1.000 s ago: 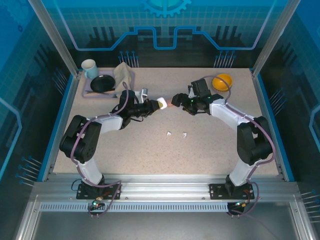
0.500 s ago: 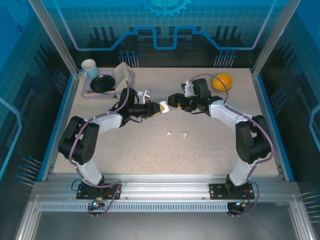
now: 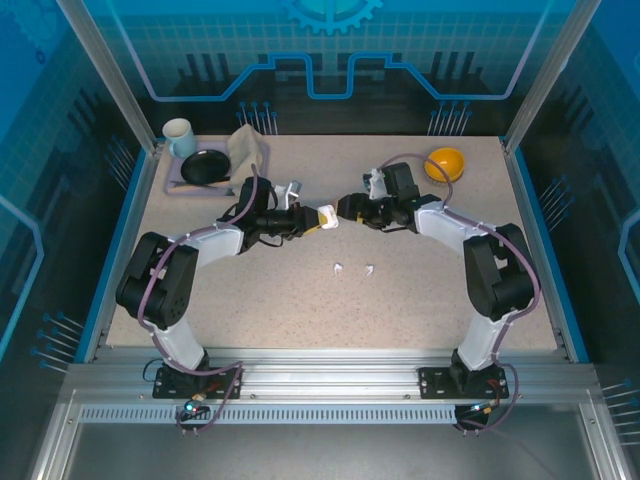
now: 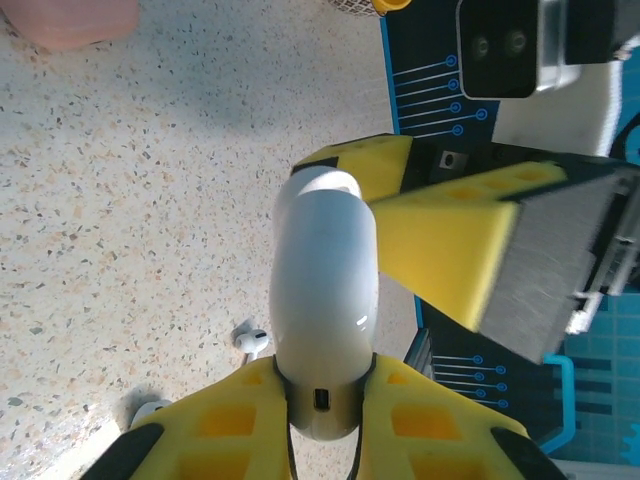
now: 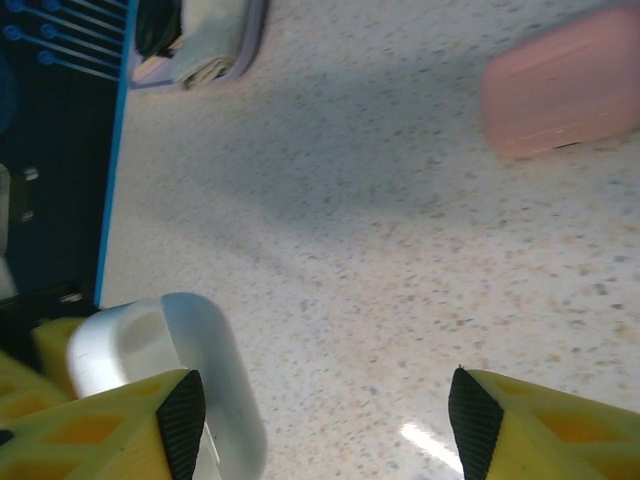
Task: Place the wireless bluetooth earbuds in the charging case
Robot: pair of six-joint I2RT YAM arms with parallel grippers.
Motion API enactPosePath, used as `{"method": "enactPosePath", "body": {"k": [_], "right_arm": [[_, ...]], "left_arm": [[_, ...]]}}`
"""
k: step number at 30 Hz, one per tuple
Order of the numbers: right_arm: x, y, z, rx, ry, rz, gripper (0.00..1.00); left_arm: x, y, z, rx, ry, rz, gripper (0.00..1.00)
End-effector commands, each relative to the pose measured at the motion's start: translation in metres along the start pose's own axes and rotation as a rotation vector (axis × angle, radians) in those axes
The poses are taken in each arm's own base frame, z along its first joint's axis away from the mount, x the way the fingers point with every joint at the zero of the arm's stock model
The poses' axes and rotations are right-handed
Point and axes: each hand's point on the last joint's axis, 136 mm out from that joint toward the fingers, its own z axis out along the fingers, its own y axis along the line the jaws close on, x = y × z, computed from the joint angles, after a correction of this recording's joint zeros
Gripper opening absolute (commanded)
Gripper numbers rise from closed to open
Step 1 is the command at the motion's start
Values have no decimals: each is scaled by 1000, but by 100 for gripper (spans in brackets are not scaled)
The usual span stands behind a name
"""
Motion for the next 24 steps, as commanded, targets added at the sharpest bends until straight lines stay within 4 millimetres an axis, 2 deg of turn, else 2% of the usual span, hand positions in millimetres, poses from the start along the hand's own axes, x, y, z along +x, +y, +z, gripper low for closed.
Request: {"method": "enactPosePath", "body": {"k": [1, 4, 8, 13, 18, 24], "right_arm": [[17, -46, 6, 117, 49, 83, 67], [18, -52, 1, 118, 36, 107, 67], [12, -45, -14, 85, -9, 122, 66], [6, -8, -31, -73, -27, 67, 62], [8, 14, -29, -210, 9, 26, 54], [11, 19, -23, -261, 37, 28, 45]], "left_arm": [[-14, -38, -11, 77, -32, 117, 7], [-14, -41, -12, 82, -32, 123, 7], [-16, -42, -12, 84, -33, 124, 7], [-16, -44, -11, 93, -23, 127, 7], [-16, -50, -12, 109, -9, 137, 7], [-16, -53, -13, 113, -7, 139, 7]]}}
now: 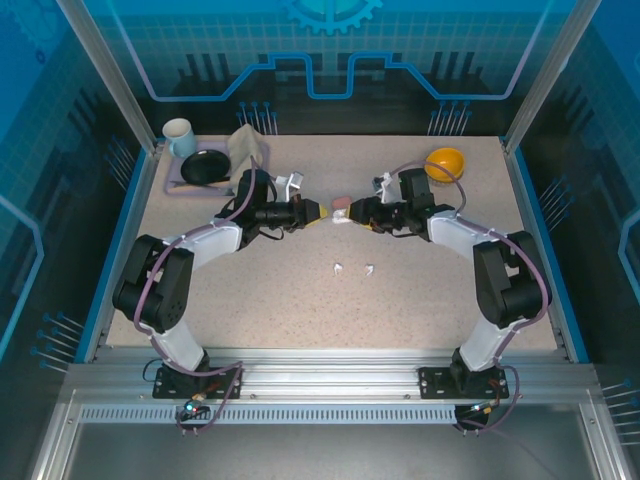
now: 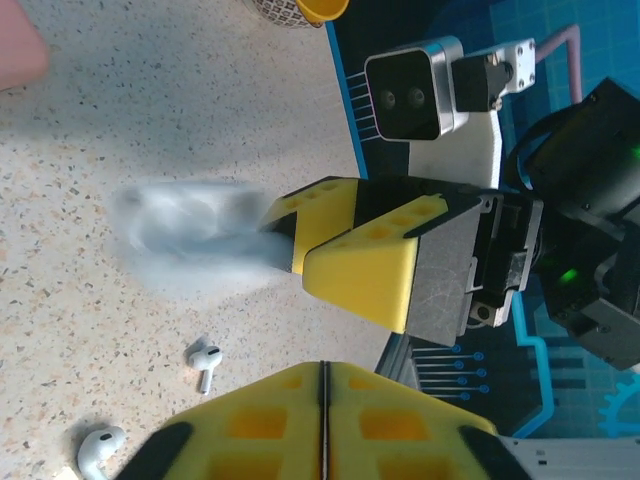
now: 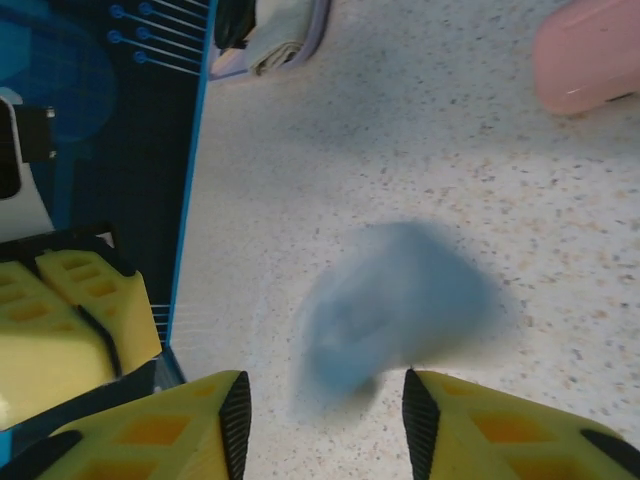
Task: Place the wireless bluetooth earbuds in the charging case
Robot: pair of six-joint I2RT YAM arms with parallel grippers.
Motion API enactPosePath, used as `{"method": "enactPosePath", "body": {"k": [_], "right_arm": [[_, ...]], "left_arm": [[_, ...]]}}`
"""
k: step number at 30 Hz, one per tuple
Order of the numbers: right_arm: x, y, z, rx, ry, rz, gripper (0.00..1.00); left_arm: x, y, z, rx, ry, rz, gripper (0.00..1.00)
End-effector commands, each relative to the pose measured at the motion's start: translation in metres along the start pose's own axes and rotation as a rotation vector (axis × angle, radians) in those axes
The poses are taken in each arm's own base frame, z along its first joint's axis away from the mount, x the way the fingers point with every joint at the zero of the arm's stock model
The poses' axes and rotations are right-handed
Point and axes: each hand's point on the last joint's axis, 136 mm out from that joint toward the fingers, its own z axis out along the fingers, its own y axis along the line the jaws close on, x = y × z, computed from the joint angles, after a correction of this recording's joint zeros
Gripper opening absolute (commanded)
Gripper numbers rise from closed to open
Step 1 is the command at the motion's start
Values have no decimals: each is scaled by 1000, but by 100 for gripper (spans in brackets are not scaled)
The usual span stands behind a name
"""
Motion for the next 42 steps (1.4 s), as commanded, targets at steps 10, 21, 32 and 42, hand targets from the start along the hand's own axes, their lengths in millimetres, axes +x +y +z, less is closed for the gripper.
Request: {"method": "enactPosePath", "body": {"k": [10, 21, 32, 42], "right_arm": [[15, -48, 8, 142, -9, 114, 46], [10, -80, -1, 488, 68, 42, 50], [18, -97, 0, 636, 109, 113, 46], [44, -99, 2, 745, -64, 539, 44]], "left_arm": [[-14, -1, -11, -18, -74, 35, 18], [-26, 28, -35, -161, -197, -21, 80], [-28, 43, -47, -217, -243, -73, 86], [-34, 46, -49, -234, -281, -90, 87]]}}
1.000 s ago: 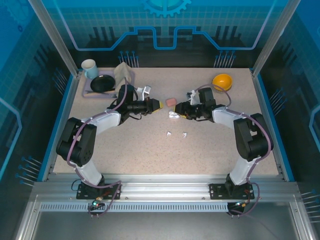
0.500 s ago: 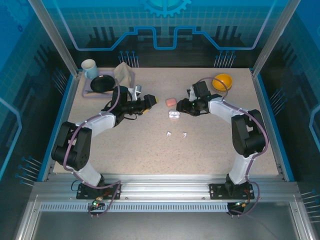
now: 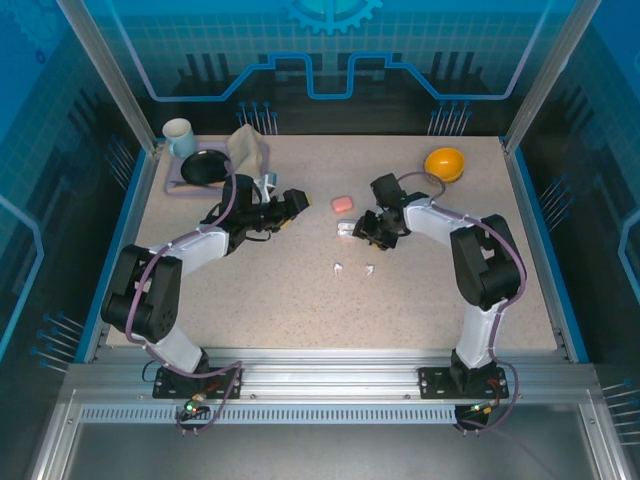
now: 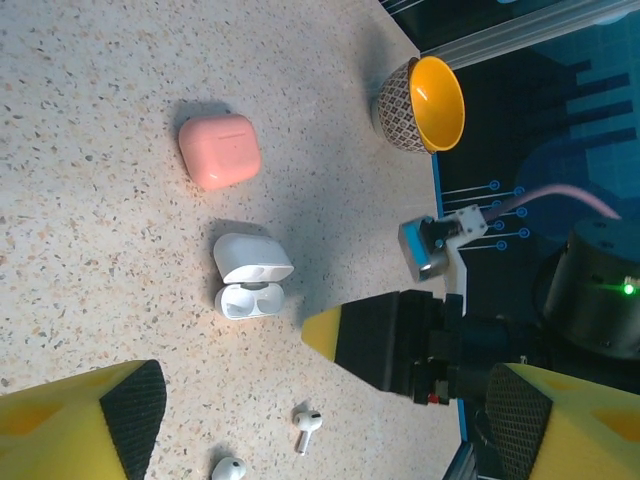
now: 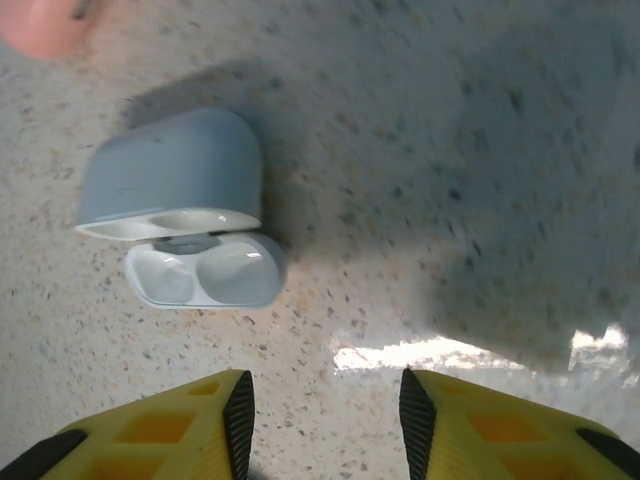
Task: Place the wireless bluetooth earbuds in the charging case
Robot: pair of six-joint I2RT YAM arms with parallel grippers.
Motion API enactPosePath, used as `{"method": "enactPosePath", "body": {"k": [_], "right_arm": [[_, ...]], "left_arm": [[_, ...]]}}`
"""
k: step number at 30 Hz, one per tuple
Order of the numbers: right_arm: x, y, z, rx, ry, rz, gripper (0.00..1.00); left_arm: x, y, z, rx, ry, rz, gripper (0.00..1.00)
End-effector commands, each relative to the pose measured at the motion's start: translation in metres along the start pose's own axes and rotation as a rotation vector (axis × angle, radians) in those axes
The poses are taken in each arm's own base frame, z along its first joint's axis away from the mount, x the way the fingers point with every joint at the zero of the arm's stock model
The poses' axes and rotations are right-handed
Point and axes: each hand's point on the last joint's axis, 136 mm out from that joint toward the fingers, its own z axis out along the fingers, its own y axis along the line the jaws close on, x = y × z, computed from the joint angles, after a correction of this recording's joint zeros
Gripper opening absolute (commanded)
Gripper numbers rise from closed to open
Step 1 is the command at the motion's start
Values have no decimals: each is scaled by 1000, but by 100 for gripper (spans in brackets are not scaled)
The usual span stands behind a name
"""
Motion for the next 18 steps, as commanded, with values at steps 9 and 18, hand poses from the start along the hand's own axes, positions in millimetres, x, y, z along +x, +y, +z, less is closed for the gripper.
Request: {"method": "enactPosePath", "body": {"k": [9, 18], "right_arm": [[1, 8, -8, 81, -95, 326, 43], [-4, 10, 6, 110, -87, 389, 43]], "left_arm": [[-13, -5, -6, 2, -62, -12, 87], [-13, -2, -4, 3, -58, -16, 87]]}}
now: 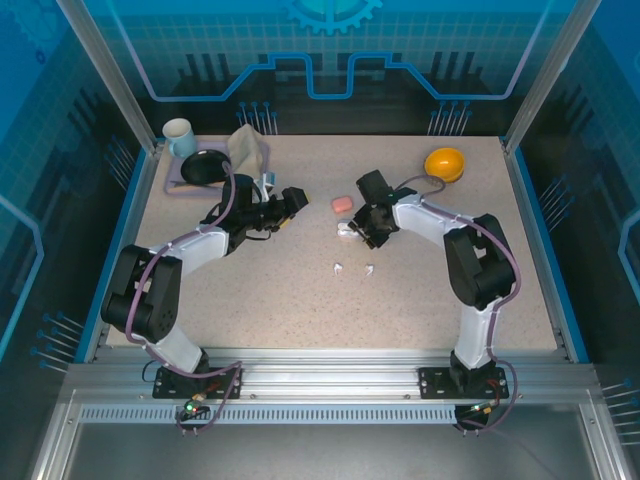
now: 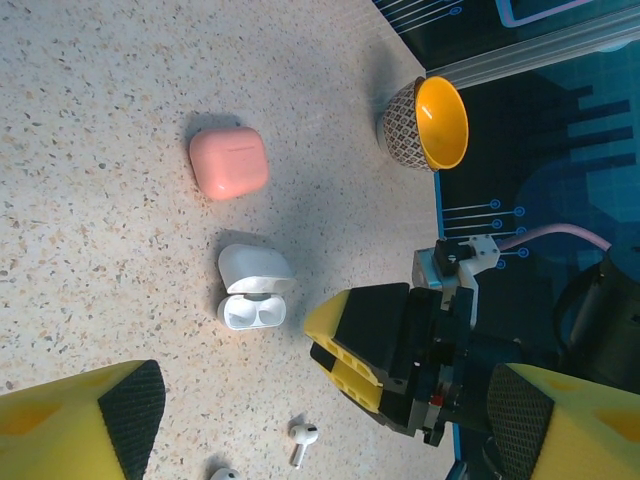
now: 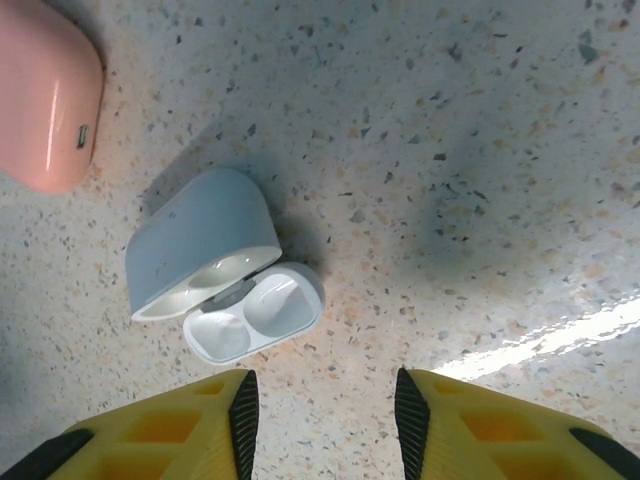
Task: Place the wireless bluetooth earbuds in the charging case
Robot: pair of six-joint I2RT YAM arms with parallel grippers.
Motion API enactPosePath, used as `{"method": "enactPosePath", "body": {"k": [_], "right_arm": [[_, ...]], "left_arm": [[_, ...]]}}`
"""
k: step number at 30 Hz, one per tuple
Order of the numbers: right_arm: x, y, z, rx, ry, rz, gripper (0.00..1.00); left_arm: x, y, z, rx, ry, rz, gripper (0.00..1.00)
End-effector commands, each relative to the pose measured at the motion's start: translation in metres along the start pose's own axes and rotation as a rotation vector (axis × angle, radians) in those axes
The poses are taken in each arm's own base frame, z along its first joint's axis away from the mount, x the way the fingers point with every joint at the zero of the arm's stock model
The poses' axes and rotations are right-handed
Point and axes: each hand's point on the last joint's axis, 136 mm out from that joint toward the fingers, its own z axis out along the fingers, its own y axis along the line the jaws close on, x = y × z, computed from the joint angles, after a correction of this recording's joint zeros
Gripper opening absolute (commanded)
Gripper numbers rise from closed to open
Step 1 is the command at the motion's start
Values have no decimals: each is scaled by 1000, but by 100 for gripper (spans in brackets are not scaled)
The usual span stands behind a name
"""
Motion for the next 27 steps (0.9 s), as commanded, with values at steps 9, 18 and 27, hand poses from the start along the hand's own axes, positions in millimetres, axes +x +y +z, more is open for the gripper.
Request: {"method": "enactPosePath", "body": {"k": [9, 18, 27], "right_arm": [[2, -5, 21, 72, -2, 63, 42], [3, -6, 34, 108, 17, 74, 41], [4, -13, 42, 142, 34, 95, 33]], "left_arm": [[-10, -1, -4, 16, -36, 12, 87], [-8, 4, -3, 13, -33, 1, 88], [-8, 4, -3, 15, -34, -1, 87]]}}
